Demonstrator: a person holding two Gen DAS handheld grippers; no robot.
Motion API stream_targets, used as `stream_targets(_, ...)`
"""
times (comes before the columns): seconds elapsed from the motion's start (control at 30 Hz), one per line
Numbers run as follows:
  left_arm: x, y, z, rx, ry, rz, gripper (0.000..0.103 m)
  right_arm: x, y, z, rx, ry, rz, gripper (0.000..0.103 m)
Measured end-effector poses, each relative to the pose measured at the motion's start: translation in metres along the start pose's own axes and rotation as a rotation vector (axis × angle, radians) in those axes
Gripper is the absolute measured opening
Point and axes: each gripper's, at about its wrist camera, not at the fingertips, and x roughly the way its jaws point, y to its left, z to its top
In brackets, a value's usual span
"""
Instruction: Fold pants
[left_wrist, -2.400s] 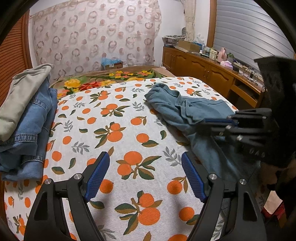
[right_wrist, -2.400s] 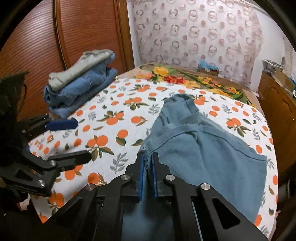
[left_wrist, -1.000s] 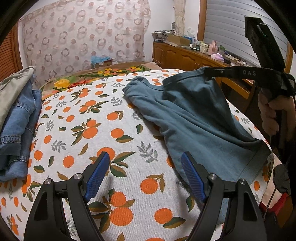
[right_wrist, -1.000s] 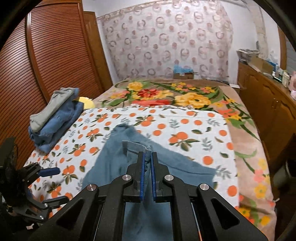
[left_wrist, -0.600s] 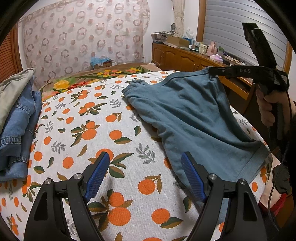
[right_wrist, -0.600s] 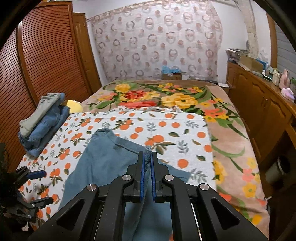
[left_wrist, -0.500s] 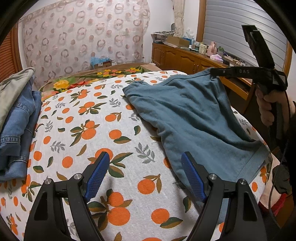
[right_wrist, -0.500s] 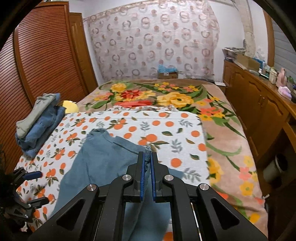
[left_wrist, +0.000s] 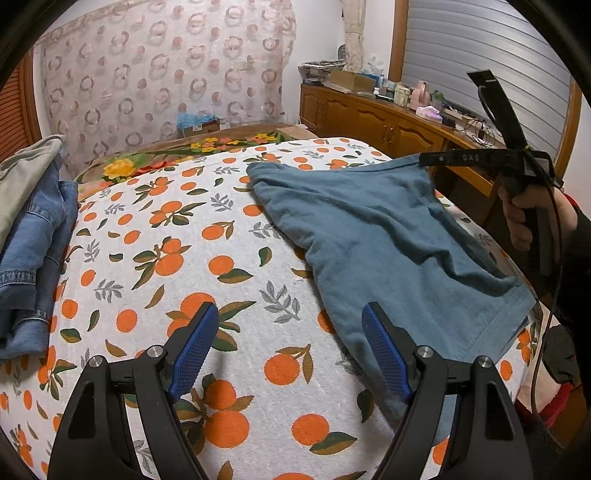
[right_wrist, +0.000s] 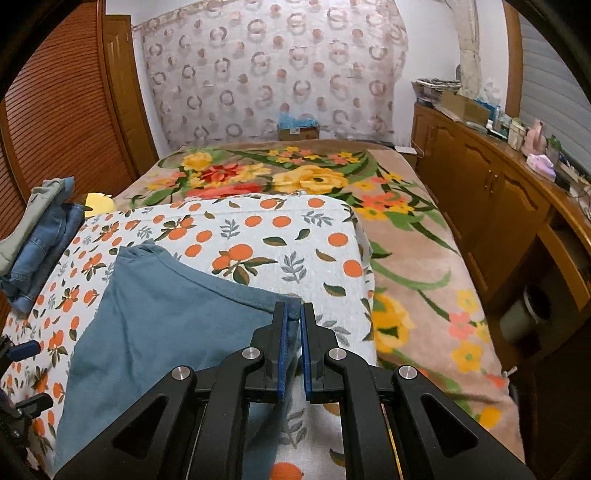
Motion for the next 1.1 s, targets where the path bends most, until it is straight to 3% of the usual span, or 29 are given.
stream_targets(0.13,-0.003,-0.003,-0.002,0.004,0.0,-0.009,0.081,-0.013,0.003,-0.011,-0.019,-0.004,0.007,0.015)
stream_targets(0.3,-0.009,-0.009,-0.002,0.013,-0.006,-0.023,0.081,-0.043,0.014,-0.038,-0.062,-0.022,0.042,0.028)
stream_targets(0.9,-0.028,-0.036,-0.011,0.087,-0.001,-0.079,0.081,-0.122,0.02,-0.124,-0.04,-0.048,0.093,0.037)
stream_targets(1.1,-0.029,-0.042,-0.021,0.101,0.031,-0.114,0.071,-0.135,0.021,-0.136,-0.029,-0.047,0.085,0.037)
